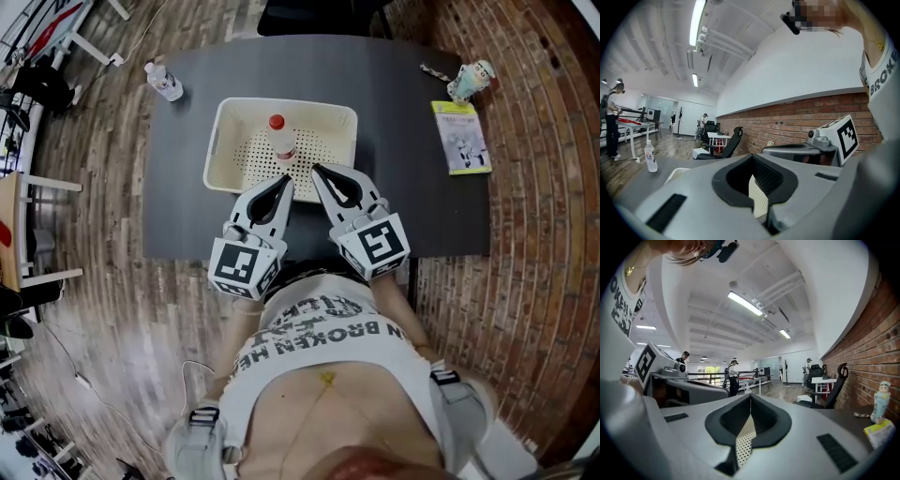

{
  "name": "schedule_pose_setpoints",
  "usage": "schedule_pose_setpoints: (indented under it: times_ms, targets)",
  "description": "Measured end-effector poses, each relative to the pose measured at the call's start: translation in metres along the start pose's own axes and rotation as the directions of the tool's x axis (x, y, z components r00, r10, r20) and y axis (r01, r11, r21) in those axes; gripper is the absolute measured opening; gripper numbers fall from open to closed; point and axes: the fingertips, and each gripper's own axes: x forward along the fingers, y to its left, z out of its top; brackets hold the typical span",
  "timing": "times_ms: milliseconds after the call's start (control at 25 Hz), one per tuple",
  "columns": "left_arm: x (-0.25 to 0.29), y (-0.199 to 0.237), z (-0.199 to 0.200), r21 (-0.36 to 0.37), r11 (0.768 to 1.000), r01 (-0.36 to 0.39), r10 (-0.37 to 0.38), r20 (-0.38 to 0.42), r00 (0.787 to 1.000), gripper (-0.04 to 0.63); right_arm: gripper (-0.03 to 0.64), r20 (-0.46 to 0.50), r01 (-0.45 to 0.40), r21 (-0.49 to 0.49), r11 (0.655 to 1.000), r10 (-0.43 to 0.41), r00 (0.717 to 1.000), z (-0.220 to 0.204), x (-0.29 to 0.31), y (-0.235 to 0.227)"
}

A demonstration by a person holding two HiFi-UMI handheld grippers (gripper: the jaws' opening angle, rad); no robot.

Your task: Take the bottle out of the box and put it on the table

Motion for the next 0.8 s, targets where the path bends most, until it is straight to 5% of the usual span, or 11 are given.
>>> schedule_pose_setpoints:
  times_ms: [800]
  targets:
    - [0.008, 0.048, 0.012, 0.025, 0.987, 0.159, -0.158, -0.024, 0.987, 0.006, 0.009, -0.009, 0.165, 0.006, 0.986, -0.165, 0.986, 0.004, 0.044, -0.003]
